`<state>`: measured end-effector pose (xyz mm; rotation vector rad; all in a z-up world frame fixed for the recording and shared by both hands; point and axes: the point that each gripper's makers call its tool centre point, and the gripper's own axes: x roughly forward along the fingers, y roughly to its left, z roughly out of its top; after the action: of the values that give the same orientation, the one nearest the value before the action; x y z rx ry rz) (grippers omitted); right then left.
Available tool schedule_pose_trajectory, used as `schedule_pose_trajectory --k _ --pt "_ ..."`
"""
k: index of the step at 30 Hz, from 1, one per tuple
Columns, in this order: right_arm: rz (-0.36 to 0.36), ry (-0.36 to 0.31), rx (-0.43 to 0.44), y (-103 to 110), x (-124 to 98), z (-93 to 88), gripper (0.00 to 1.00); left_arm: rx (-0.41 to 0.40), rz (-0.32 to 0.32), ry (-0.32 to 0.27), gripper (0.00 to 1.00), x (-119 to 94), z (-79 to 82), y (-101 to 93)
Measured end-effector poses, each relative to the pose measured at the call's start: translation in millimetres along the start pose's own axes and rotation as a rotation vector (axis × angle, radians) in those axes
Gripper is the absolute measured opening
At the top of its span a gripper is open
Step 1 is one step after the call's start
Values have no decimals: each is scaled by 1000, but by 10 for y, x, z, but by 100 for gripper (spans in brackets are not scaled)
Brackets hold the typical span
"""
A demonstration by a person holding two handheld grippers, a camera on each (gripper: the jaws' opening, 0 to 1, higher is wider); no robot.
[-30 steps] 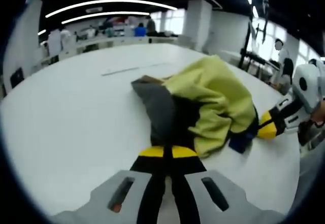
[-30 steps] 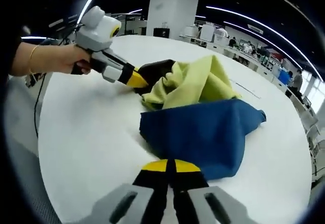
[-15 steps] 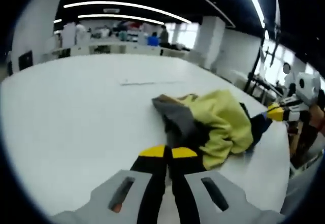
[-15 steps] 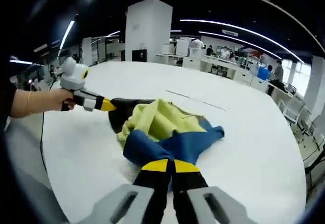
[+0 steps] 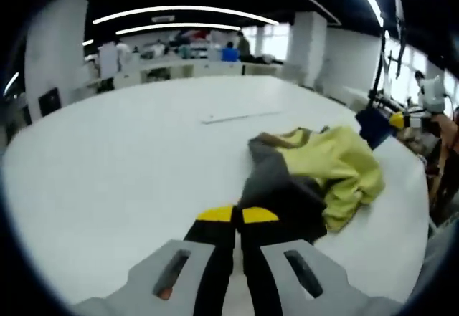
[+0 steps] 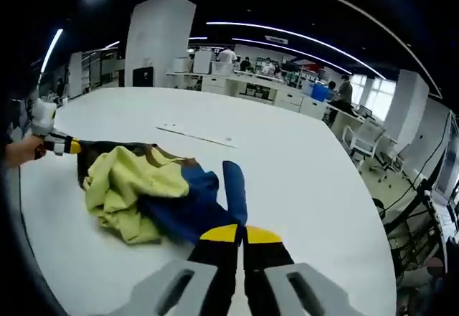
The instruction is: Fold the garment on the visible template until the final outline fits inside the template.
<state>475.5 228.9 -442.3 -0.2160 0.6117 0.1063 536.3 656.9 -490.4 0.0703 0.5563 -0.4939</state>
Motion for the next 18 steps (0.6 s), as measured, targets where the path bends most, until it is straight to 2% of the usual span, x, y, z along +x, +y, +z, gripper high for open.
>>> schedule_pose_trajectory --k 7,14,15,18 --pt "-50 61 2 -260 147 -220 0 -7 38 21 0 24 -10 201" --pt "-84 76 -2 -407 217 -303 0 1 65 45 0 20 -49 286" --pt "-110 74 -5 -468 217 -311 0 2 68 52 0 28 -55 304" --pt "-135 82 27 -546 199 -352 0 -4 76 69 0 33 -80 341"
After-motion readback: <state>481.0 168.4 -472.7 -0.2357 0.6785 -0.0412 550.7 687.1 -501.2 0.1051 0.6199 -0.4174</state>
